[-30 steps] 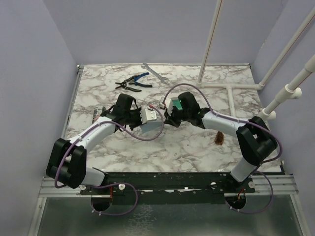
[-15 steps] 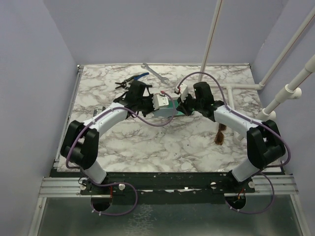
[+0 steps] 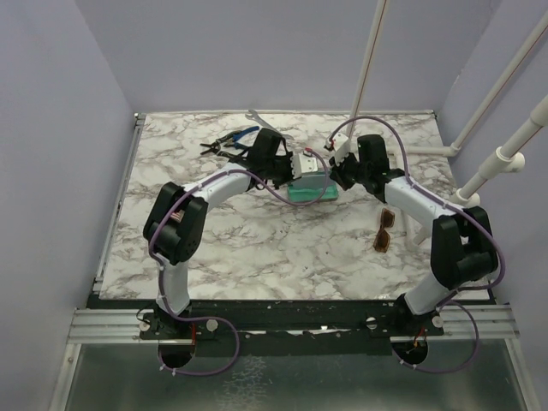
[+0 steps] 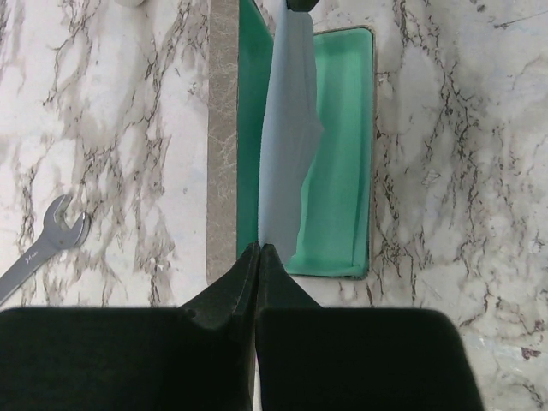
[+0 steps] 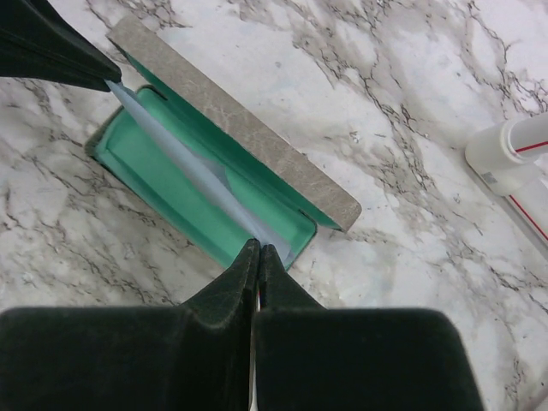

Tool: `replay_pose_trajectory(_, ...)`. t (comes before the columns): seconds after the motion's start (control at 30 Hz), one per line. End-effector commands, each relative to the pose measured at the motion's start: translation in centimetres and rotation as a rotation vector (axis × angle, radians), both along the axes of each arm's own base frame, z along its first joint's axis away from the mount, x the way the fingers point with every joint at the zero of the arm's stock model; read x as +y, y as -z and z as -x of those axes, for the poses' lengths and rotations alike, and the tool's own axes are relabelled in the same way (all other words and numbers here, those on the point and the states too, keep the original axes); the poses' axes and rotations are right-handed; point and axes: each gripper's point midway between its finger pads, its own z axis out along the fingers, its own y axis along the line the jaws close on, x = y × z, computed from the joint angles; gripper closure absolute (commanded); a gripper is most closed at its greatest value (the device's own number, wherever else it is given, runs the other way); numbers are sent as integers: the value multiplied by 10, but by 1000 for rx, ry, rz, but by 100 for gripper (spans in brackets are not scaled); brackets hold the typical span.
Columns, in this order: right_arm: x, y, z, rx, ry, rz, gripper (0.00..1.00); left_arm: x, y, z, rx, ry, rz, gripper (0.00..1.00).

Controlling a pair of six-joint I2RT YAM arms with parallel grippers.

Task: Organize the sunglasses
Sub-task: Place the glasses cleaning cloth in the sunglasses case.

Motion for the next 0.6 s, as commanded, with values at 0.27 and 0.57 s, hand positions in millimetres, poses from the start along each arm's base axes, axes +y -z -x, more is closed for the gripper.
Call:
replay_pose_trajectory(0.27,-10,25,-19,-12,-60,95,99,-20,19,-20,-65,37,-19,100)
replay_pose_trajectory(0.57,-6,31,-10,13,-115,97,99,-15,19,-11,-63,48,-24,100)
